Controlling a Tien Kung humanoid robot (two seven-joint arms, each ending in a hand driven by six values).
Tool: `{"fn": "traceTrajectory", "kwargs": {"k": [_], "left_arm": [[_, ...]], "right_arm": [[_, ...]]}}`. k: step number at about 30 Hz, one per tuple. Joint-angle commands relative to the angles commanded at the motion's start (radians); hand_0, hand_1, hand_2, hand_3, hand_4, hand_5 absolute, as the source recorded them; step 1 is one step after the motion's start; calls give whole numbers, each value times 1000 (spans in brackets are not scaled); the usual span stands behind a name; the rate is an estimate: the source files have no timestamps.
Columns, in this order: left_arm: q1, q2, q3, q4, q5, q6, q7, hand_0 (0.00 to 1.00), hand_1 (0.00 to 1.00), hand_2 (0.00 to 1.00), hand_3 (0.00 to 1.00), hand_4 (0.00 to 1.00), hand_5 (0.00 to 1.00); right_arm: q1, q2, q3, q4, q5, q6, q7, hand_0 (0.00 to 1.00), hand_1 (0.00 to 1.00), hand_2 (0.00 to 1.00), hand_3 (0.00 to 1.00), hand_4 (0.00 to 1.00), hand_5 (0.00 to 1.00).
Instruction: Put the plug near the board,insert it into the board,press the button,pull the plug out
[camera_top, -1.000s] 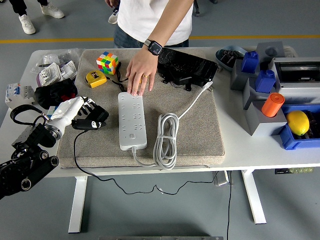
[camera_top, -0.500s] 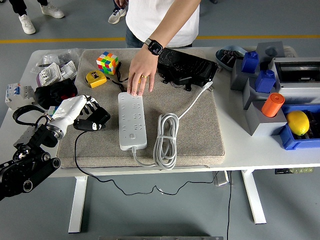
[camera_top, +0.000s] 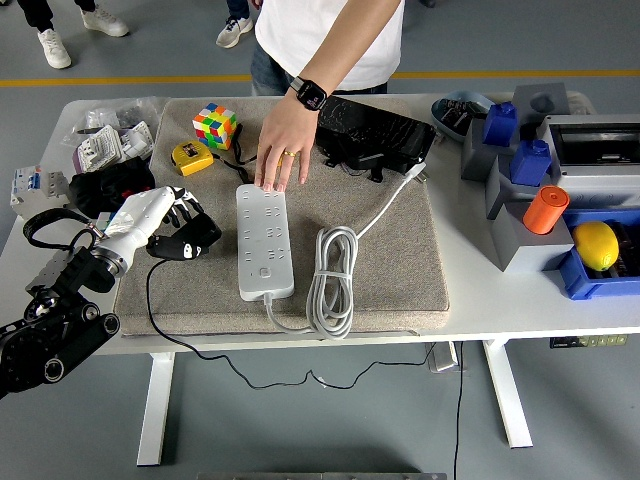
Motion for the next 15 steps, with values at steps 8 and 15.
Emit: {"fn": "traceTrajectory", "kwargs": {"k": [8, 15], "left_arm": [[4, 15, -29, -60, -21, -6, -11, 372, 395, 434, 540, 896, 2], [-22, 48, -15, -137, -15, -28, -31, 365, 394, 432, 539, 890, 2]], "right_arm": [[-3, -1, -1, 0, 0, 0, 1, 710, 715, 716, 608, 998, 628], [-2, -1, 4, 1, 0, 0, 2, 709, 715, 716, 609, 998, 627]]}}
